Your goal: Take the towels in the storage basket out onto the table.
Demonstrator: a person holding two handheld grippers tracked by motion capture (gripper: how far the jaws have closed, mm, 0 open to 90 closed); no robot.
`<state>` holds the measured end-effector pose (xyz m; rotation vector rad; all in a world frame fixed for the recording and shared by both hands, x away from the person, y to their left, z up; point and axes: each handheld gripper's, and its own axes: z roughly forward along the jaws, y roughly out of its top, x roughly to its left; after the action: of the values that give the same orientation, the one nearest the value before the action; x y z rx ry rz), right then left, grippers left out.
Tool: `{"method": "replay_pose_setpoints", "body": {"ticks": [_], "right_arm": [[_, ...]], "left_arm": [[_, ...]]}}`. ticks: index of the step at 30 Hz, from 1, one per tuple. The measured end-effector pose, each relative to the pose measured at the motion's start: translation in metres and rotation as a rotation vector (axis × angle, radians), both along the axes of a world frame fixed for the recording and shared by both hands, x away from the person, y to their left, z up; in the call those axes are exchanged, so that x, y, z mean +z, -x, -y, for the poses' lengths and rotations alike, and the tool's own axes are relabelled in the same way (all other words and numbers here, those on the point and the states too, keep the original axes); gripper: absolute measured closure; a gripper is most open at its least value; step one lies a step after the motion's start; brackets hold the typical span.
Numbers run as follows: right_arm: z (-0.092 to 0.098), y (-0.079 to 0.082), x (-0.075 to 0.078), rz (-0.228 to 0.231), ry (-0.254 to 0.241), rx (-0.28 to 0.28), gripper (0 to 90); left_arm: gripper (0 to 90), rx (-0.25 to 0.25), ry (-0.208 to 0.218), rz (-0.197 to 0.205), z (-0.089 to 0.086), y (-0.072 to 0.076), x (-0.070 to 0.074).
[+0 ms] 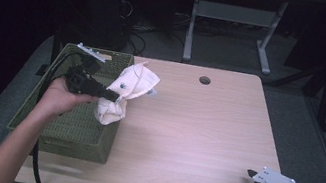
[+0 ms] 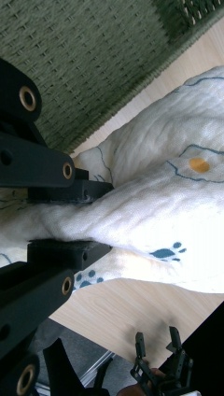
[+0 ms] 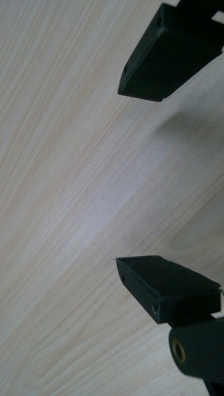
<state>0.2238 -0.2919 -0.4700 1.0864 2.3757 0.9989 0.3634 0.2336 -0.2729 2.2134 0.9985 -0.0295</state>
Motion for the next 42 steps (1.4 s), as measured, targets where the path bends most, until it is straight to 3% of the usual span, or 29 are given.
{"method": "replay_pose_setpoints", "body": {"ticks": [30, 42], "right_arm": [[0.0, 0.001, 0.002, 0.005, -0.008, 0.003, 14.0], [0.0, 0.001, 0.003, 0.01, -0.014, 0.006, 14.0]], "left_arm": [[75.6, -0.056, -0.037, -0.011, 0.038, -0.006, -0.004], [75.5, -0.082, -0.042, -0.023, 0.059, -0.009, -0.012]]}}
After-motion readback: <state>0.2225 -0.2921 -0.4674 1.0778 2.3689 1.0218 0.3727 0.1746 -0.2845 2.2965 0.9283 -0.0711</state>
